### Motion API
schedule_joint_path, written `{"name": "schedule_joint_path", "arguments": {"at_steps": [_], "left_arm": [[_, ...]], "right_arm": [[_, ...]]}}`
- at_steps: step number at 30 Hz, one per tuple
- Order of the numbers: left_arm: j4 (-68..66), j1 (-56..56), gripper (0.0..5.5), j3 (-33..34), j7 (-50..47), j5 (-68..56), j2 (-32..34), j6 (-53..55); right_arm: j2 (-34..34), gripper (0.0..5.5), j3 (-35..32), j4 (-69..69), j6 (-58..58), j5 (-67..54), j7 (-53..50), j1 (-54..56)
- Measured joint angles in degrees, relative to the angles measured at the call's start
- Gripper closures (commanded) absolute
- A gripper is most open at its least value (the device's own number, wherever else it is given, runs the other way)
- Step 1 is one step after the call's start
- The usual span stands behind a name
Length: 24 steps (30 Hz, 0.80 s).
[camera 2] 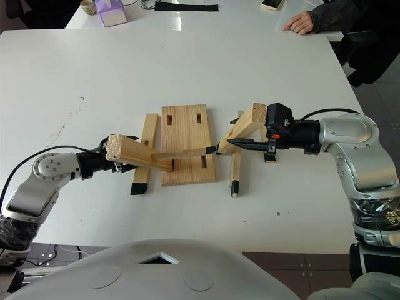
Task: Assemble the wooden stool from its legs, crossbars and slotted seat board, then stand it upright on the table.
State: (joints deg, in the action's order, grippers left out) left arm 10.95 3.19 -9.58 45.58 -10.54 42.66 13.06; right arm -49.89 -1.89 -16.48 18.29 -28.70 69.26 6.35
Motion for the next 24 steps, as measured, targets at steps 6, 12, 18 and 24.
{"name": "schedule_joint_path", "arguments": {"at_steps": [6,12,18,24], "left_arm": [[-1.3,-1.4,1.88,0.3,0.4,0.9,0.6,-0.3],[-1.9,-2.1,1.88,0.9,0.4,0.8,0.6,0.0],[-0.9,-1.2,1.88,2.1,0.6,0.0,-0.2,0.9],[-1.4,-1.2,1.88,4.2,2.1,-0.8,-0.1,1.4]], "right_arm": [[0.0,3.49,-1.0,-6.8,5.3,-4.5,-0.9,-3.9],[-0.1,3.49,-2.7,-11.6,10.3,-9.5,-2.1,-5.3],[-0.5,3.49,-3.7,-12.1,10.7,-9.6,-2.2,-5.4],[-2.2,3.49,-7.4,-14.6,8.5,-9.2,-1.6,-7.4]]}}
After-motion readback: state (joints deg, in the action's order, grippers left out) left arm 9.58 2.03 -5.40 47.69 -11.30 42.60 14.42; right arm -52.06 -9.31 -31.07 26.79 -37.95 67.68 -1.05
